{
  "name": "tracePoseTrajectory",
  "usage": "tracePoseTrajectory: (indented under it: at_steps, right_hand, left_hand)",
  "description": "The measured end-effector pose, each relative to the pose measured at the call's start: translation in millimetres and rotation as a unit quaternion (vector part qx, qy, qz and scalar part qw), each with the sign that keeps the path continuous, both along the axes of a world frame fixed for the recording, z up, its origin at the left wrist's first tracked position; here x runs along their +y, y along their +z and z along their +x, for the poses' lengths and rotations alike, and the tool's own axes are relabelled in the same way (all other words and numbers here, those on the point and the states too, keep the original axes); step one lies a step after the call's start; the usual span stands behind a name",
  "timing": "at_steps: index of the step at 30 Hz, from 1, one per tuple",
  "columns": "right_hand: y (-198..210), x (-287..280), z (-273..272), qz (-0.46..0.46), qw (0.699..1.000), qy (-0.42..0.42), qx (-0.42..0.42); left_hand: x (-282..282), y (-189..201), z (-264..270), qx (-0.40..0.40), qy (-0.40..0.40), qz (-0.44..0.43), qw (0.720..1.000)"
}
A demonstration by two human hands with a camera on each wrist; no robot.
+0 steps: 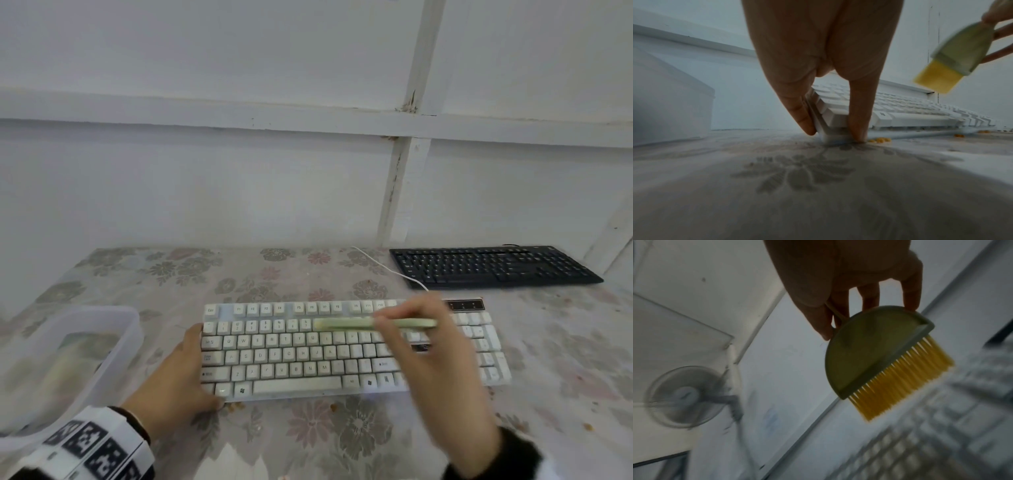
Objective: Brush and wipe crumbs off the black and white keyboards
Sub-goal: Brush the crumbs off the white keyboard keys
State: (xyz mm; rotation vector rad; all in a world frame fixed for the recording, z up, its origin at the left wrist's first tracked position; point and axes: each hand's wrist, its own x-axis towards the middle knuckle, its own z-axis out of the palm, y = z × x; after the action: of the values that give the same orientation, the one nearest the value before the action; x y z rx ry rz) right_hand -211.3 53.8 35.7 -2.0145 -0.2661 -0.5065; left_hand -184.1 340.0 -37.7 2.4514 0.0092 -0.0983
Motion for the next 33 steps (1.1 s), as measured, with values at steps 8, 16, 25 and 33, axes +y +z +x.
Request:
tracePoseTrajectory:
  at_steps: [8, 16, 25, 33]
  right_hand:
    - [-25, 106, -15, -0.077, 0.990, 0.116, 0.013]
    - [-50, 116, -16, -0.103, 0.993, 0.051, 0.004]
    - [-49, 133, -20, -0.113, 0.991, 0.041, -0.050]
    - [-42, 113, -13, -0.150, 0.988, -0.022, -0.037]
  left_hand:
    - [6, -9, 5, -0.017, -0.014, -0.012, 1.000]
    - [6, -10, 4, -0.039, -0.006, -0.006, 0.999]
    - [3, -7, 3, -0.050, -0.005, -0.012, 0.999]
    - [3, -6, 2, -0.039, -0.006, -0.013, 0.999]
